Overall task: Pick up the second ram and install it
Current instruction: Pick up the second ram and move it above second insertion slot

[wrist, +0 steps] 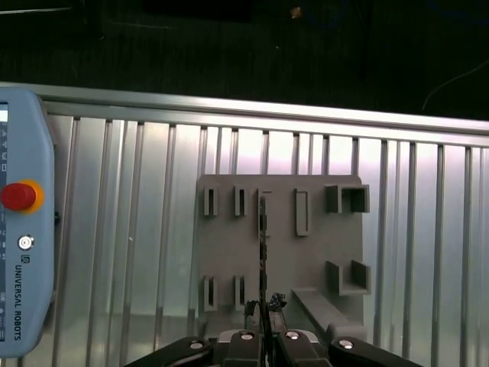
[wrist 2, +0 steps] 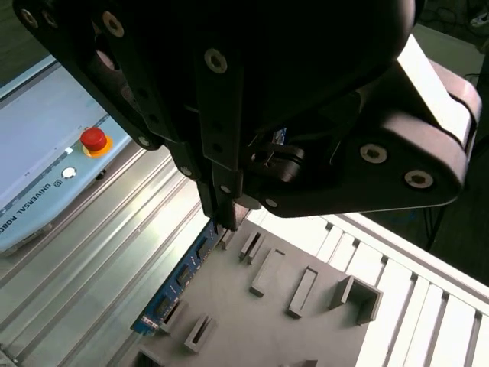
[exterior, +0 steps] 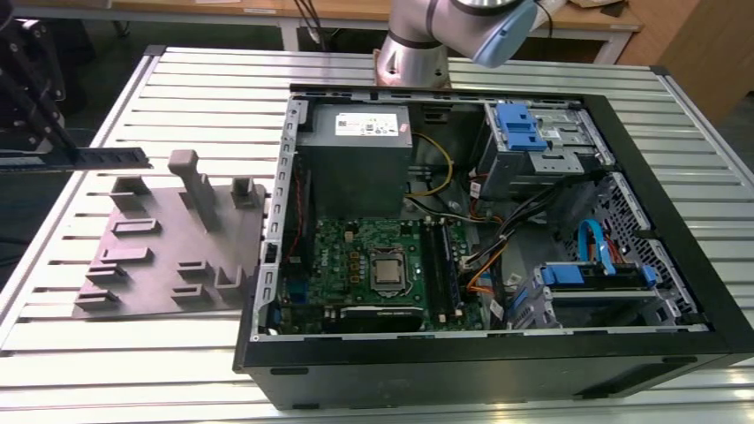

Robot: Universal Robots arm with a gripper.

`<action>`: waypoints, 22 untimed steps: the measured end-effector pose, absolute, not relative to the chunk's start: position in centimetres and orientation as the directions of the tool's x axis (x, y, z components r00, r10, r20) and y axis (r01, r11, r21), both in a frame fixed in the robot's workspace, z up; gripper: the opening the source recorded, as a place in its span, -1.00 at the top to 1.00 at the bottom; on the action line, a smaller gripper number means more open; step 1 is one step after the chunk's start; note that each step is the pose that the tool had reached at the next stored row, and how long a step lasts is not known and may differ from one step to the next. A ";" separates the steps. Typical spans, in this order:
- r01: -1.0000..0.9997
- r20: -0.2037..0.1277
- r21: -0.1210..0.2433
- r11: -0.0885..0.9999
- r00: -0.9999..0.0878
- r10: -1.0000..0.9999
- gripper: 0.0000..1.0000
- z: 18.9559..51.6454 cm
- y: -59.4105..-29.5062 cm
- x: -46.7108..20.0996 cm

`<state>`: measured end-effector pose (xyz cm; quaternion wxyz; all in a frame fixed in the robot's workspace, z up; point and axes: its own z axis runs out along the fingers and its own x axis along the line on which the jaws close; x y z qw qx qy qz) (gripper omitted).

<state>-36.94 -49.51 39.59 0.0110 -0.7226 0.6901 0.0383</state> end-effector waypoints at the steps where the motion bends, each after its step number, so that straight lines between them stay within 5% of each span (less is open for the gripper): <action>1: -0.998 -0.071 0.037 -0.047 0.045 -0.997 0.72 39.6 -49.5 -36.5; 22: -0.998 -0.071 0.041 -0.047 0.044 -0.997 0.72 39.6 -49.5 -29.3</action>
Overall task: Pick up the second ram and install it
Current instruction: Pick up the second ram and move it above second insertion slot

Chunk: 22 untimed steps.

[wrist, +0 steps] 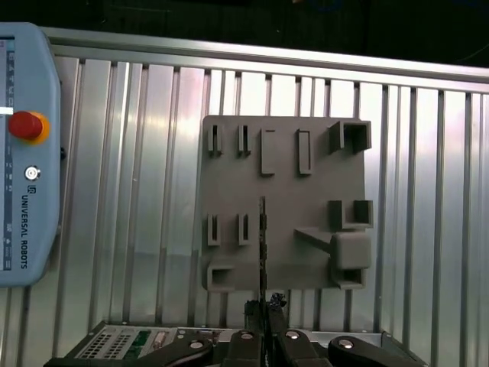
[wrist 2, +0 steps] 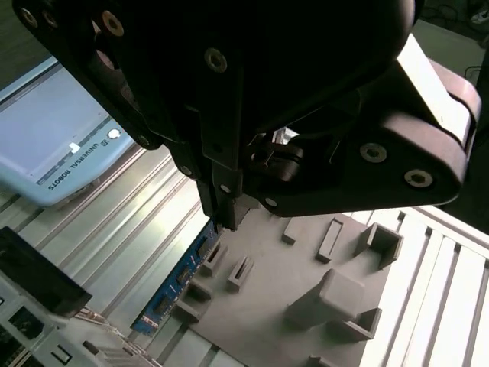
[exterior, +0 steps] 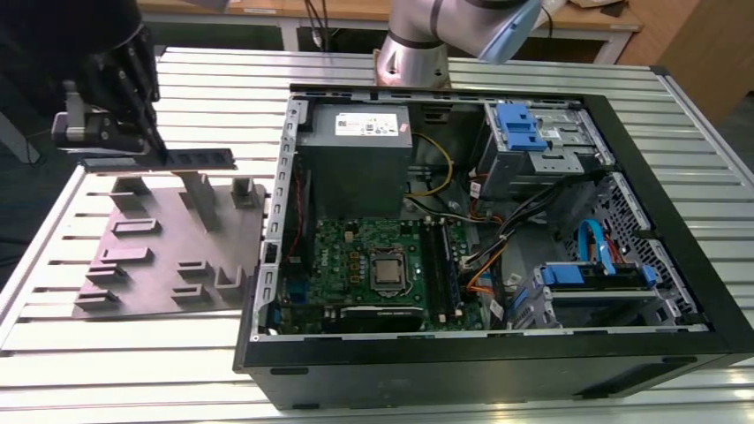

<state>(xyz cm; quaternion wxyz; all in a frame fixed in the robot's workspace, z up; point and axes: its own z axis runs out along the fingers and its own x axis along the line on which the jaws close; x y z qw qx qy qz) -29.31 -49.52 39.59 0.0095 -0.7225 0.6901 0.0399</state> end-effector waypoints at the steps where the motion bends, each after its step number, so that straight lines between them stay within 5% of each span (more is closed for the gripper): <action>1: -0.998 -0.071 0.041 -0.047 0.044 -0.997 0.72 39.6 -49.5 -29.0; 22: -0.998 -0.071 0.044 -0.047 0.044 -0.997 0.72 39.6 -49.5 -22.6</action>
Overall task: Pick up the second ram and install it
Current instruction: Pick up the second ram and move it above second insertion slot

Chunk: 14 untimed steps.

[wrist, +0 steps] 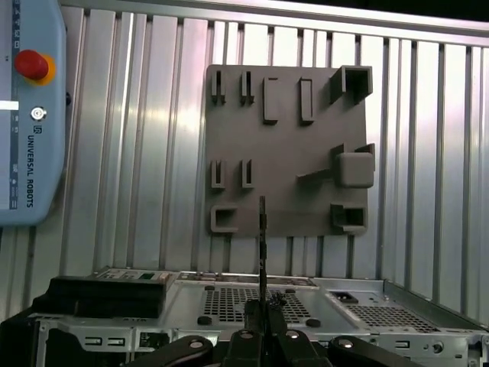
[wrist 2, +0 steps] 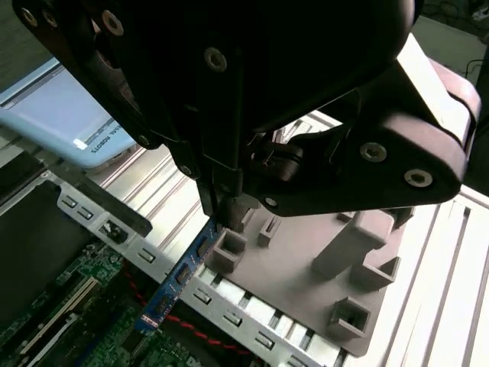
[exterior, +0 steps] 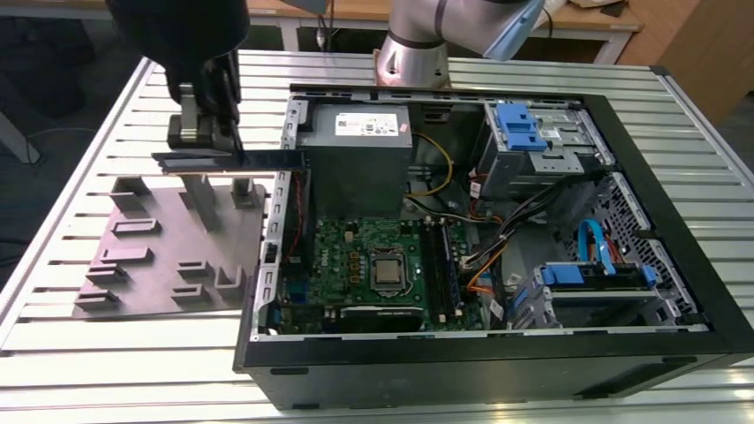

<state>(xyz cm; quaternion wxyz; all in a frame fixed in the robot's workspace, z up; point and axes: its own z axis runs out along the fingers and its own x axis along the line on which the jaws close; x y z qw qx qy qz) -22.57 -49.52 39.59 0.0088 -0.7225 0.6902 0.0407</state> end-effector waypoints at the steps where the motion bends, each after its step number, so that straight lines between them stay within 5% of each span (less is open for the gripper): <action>1: -0.998 -0.071 0.044 -0.047 0.044 -0.997 0.72 39.6 -49.5 -22.2; 14: -0.998 -0.071 0.045 -0.047 0.044 -0.997 0.72 39.6 -49.5 -18.0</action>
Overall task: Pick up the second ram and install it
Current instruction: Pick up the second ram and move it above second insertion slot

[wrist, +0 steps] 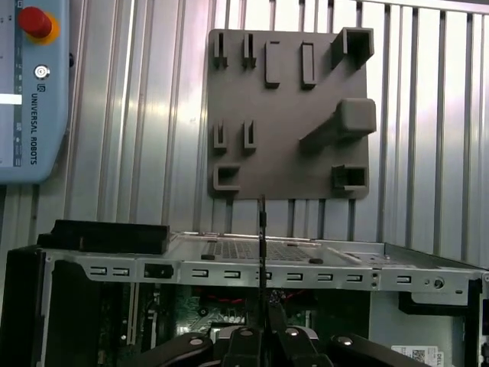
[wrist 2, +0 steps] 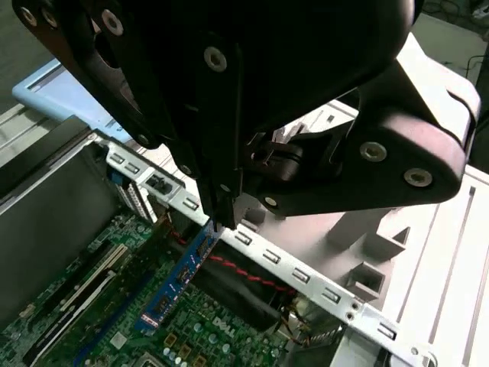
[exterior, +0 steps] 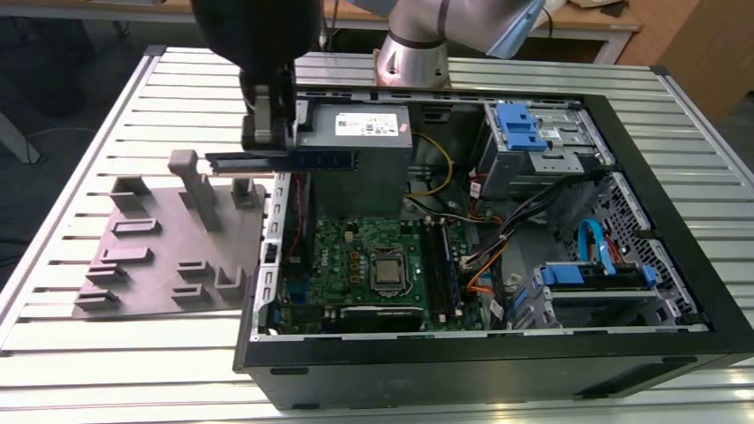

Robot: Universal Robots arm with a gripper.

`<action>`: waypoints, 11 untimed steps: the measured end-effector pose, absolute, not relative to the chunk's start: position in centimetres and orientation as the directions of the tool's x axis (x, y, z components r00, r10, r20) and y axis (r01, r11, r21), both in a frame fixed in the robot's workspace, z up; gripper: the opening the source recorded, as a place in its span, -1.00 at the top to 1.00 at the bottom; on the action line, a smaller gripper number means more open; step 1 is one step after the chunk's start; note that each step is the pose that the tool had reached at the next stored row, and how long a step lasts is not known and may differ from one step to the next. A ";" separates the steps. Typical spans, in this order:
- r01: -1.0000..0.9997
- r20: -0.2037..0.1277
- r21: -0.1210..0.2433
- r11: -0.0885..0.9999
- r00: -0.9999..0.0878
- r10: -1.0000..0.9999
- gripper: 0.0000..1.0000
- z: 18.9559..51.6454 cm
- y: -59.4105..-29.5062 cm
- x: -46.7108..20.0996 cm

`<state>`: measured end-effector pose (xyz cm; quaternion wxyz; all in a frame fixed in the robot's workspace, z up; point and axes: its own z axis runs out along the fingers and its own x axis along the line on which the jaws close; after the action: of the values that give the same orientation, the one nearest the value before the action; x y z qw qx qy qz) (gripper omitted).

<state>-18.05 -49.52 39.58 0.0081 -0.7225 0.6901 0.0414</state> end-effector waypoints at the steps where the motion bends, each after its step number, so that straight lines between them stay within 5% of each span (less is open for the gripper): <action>1: -0.998 -0.071 0.045 -0.047 0.044 -0.997 0.72 39.6 -49.5 -17.8; 11: -0.998 -0.071 0.046 -0.047 0.044 -0.997 0.72 39.6 -49.5 -14.9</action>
<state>-14.86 -49.52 39.57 0.0078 -0.7224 0.6902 0.0417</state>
